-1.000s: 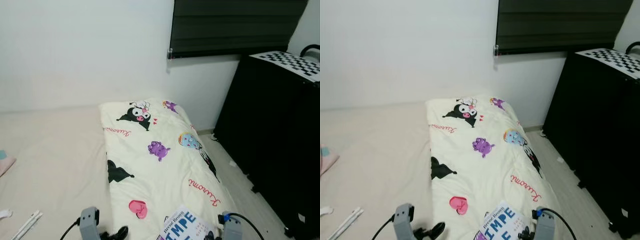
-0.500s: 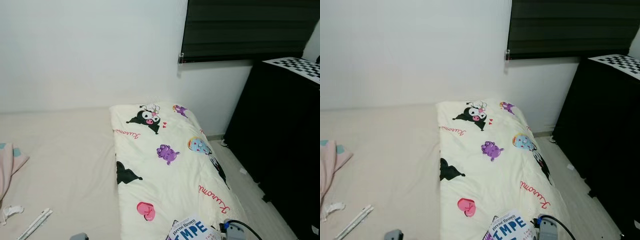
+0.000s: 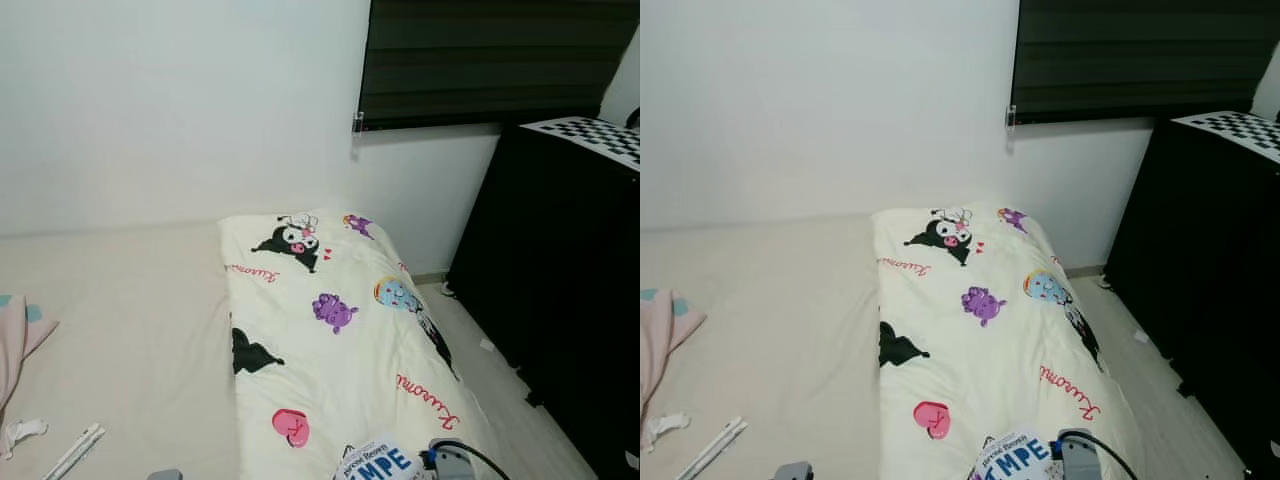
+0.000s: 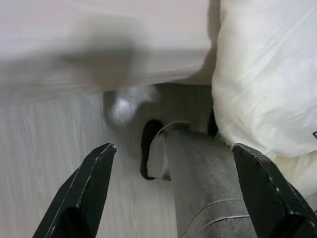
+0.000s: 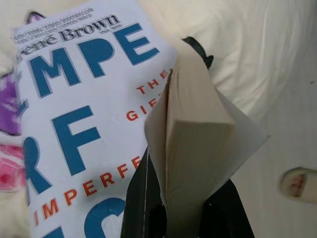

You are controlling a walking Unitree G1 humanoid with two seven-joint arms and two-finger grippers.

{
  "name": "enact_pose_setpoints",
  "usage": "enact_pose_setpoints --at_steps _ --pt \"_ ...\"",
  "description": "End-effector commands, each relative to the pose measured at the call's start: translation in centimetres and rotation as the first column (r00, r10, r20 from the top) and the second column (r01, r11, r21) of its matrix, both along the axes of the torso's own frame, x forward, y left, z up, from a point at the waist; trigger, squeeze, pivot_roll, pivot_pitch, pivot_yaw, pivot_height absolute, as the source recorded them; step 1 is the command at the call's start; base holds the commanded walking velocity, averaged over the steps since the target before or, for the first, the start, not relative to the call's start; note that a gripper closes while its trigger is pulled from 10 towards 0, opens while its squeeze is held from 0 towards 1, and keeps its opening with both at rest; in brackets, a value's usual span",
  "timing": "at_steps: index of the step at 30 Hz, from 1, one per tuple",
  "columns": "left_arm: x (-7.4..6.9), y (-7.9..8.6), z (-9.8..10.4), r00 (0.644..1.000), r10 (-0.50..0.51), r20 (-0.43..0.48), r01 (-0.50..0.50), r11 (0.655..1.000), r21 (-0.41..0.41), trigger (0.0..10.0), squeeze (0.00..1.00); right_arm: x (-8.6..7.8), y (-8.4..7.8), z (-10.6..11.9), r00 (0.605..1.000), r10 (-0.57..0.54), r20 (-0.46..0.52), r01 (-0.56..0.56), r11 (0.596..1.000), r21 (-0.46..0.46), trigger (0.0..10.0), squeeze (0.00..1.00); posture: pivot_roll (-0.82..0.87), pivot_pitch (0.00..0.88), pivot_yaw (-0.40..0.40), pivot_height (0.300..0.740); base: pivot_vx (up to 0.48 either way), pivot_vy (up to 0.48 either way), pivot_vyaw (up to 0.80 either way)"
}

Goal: Clean up the room

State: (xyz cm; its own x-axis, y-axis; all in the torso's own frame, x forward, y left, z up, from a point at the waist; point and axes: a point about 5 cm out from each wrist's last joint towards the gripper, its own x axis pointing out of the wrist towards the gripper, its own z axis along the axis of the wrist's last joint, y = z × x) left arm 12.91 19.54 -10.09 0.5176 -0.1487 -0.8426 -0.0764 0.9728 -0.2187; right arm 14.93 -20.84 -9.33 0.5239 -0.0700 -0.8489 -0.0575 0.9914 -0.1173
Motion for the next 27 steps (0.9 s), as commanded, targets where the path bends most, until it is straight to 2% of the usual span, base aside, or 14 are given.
enact_pose_setpoints --at_steps 1,8,27 --pt "-0.43 0.65 -0.10 0.999 -0.013 -0.030 0.014 0.999 0.032 10.0 0.00 -4.78 -0.66 -1.65 0.977 0.009 -0.212 -0.018 0.999 -0.040 10.0 0.00 -0.01 0.000 -0.057 0.740 0.000 0.000 0.00" --pt "-0.34 0.51 -0.14 0.999 -0.013 -0.038 0.015 0.999 0.042 10.0 0.00 -4.46 -0.54 -1.59 0.976 0.057 -0.212 -0.072 0.995 -0.067 10.0 0.00 -0.01 0.000 -0.059 0.740 0.000 0.000 0.00" --pt "-0.38 0.16 -0.23 0.998 -0.025 -0.050 0.027 0.999 0.040 10.0 0.00 -4.69 -0.38 -1.69 0.971 0.085 -0.225 -0.106 0.991 -0.078 10.0 0.00 -0.01 0.000 -0.054 0.740 0.000 0.000 0.00"
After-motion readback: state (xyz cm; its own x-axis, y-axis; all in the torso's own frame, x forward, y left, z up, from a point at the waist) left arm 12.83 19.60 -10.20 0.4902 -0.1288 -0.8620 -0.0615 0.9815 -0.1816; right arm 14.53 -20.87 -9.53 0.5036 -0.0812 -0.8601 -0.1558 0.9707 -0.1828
